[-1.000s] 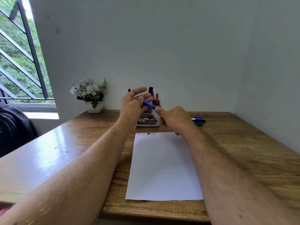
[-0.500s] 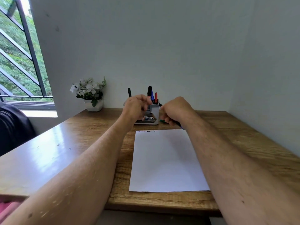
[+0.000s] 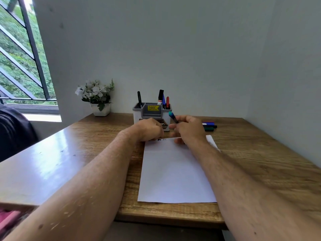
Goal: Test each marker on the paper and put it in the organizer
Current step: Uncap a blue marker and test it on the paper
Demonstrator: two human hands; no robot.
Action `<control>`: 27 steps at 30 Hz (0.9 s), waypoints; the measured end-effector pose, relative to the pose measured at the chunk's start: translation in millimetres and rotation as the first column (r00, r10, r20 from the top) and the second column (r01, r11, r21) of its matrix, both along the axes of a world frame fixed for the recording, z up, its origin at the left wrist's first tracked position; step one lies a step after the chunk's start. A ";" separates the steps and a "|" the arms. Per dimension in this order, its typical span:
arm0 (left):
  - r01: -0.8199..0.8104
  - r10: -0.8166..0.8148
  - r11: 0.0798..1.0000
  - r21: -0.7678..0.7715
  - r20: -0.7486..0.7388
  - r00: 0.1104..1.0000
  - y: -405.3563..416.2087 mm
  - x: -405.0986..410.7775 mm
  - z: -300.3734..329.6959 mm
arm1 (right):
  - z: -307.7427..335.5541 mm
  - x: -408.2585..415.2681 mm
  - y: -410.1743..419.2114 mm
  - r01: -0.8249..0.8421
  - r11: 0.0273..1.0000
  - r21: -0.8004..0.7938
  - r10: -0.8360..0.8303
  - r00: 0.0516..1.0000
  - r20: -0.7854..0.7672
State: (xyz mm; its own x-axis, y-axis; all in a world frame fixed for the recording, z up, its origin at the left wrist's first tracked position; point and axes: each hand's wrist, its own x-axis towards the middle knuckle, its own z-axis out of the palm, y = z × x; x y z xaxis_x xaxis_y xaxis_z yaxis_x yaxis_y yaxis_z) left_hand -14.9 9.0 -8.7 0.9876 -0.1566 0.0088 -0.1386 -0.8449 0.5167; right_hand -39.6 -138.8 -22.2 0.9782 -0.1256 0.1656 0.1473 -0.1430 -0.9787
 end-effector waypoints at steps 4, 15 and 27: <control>0.041 -0.041 0.999 0.012 -0.002 0.999 2.9 2.1 -2.9 | -6.7 1.9 1.2 -0.025 0.999 -0.026 0.024 1.000 -0.013; 0.099 -0.099 0.995 0.012 -0.015 0.995 7.3 3.7 -3.9 | -4.6 -4.5 -0.1 0.046 0.996 -0.074 -0.042 0.998 0.054; 0.105 -0.106 0.994 -0.019 -0.025 0.994 5.4 1.5 -1.9 | -9.7 6.5 1.7 0.090 0.950 -0.298 -0.074 0.995 0.065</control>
State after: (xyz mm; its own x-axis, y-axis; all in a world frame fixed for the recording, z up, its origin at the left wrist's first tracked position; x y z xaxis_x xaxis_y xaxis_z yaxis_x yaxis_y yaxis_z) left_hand -13.4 14.4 -10.6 0.9655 -0.2602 -0.0130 -0.2130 -0.8171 0.5357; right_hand -33.1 -137.1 -32.0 0.9554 -0.1418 0.2591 0.1729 -0.4428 -0.8798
